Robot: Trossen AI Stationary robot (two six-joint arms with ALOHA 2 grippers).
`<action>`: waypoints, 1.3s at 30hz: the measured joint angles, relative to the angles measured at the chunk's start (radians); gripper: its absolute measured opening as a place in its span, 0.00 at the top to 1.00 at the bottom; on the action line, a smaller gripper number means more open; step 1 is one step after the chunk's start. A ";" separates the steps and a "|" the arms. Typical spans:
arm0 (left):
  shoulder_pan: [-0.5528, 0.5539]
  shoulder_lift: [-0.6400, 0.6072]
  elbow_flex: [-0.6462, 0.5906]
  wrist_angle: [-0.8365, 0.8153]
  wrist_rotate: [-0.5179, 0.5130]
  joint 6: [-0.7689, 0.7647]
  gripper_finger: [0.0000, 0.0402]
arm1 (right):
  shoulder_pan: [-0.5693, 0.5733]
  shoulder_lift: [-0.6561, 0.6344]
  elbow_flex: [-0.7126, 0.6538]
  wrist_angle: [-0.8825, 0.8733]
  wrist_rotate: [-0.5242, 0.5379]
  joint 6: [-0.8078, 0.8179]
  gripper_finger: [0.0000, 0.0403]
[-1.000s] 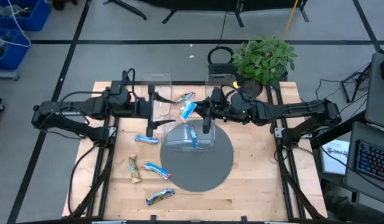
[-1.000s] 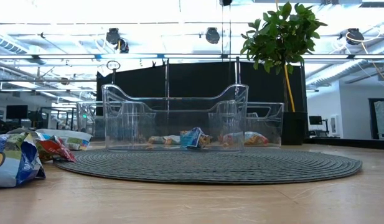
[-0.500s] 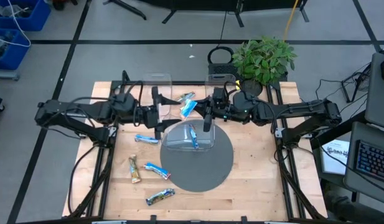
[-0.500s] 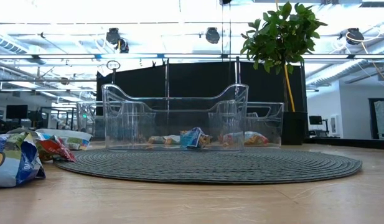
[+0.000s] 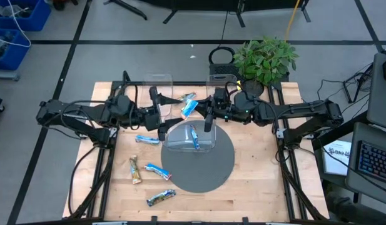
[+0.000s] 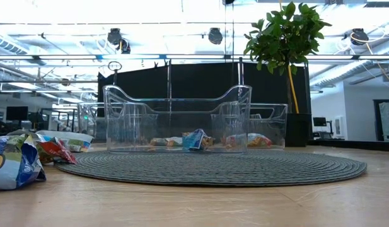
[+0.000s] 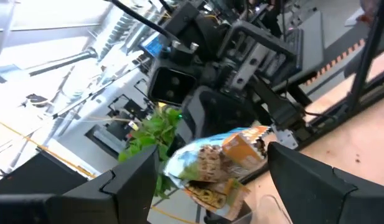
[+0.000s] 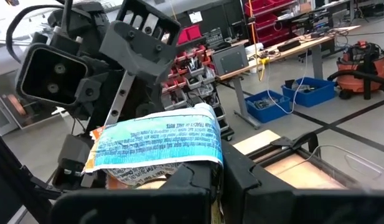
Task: Pick and place Granola Bars by type
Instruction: Put the yellow granola bar into the top left transparent bin
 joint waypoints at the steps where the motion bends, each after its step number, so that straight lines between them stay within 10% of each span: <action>1: 0.000 0.000 0.000 0.005 0.000 0.000 0.26 | 0.000 0.000 0.000 0.001 0.000 0.000 1.00; 27: -0.020 0.081 0.000 0.103 -0.021 0.022 0.28 | 0.000 0.000 0.000 -0.007 0.000 -0.005 1.00; 39: -0.020 0.081 0.000 0.125 -0.071 0.015 0.75 | -0.001 0.000 0.000 -0.008 0.001 -0.009 1.00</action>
